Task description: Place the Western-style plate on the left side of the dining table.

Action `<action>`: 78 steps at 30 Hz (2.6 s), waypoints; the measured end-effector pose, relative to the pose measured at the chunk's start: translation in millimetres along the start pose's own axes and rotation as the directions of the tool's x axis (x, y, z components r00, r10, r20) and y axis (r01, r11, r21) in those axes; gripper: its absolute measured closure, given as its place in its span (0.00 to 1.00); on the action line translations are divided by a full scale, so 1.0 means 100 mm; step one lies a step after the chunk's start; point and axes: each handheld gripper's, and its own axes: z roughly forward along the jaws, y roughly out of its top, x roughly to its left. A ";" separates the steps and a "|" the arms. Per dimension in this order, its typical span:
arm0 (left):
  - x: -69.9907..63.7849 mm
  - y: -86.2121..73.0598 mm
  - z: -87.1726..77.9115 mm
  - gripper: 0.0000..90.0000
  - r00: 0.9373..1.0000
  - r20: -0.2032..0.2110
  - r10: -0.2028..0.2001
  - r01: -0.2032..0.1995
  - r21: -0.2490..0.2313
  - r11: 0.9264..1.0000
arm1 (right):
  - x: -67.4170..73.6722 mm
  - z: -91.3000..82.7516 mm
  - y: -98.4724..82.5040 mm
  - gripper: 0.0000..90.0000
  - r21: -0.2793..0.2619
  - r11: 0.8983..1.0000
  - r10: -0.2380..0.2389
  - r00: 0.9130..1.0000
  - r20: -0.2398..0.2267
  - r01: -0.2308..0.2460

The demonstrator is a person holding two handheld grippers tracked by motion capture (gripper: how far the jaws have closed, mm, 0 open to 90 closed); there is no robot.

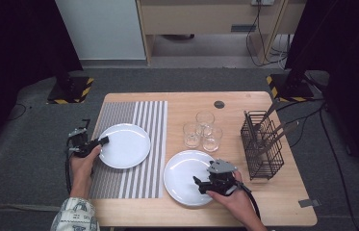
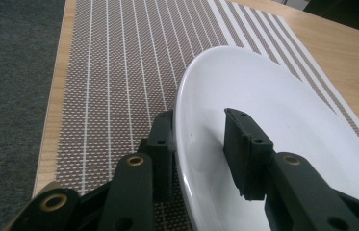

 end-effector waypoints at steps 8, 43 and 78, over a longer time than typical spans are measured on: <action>-0.01 -0.05 0.05 0.80 0.994 -0.072 0.077 -0.074 0.046 0.996 | 0.00 0.01 0.00 0.17 0.006 1.000 0.005 1.000 -0.001 -0.005; -0.38 -0.04 -0.01 0.62 0.931 -0.219 0.293 -0.307 -0.032 0.951 | -0.02 0.00 0.00 0.17 0.003 1.000 0.004 1.000 0.005 -0.004; -1.03 -0.42 -0.35 0.08 0.912 -0.068 0.406 -0.410 -0.062 0.910 | -0.07 -0.18 -0.01 0.13 -0.048 0.997 -0.058 0.998 0.021 0.059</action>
